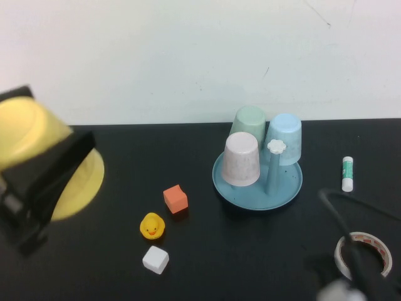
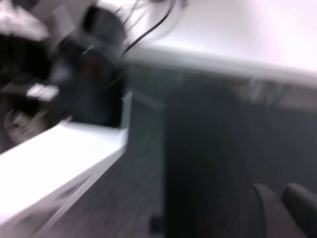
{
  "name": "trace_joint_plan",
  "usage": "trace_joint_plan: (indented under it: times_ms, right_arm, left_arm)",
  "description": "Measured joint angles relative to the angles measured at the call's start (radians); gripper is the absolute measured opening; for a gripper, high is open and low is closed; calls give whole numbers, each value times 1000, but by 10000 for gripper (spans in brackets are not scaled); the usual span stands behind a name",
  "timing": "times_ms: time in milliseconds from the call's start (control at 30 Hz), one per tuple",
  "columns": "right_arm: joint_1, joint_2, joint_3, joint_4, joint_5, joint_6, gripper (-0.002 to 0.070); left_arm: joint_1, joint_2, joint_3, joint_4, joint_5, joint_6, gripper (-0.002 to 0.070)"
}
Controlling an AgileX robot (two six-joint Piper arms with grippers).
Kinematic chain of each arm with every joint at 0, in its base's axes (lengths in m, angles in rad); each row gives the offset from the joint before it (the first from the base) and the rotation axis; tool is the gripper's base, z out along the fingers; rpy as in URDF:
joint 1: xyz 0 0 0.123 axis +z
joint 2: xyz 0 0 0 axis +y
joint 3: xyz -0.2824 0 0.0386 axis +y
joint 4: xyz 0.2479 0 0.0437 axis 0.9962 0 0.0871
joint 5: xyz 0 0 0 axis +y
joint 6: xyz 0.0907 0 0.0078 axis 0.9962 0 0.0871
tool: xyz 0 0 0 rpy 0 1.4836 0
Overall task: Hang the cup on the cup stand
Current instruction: Place the cup on the cup holder
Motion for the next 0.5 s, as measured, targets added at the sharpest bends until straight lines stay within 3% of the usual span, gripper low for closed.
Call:
trace_joint_plan:
  times_ms: [300, 500]
  right_arm:
    - [0, -250, 16, -764, 468, 820, 6]
    - [0, -435, 16, -1143, 625, 1215, 5]
  left_arm:
    - [-7, 260, -199, 5, 111, 19, 560]
    - [-123, 442, -327, 6, 88, 19, 557]
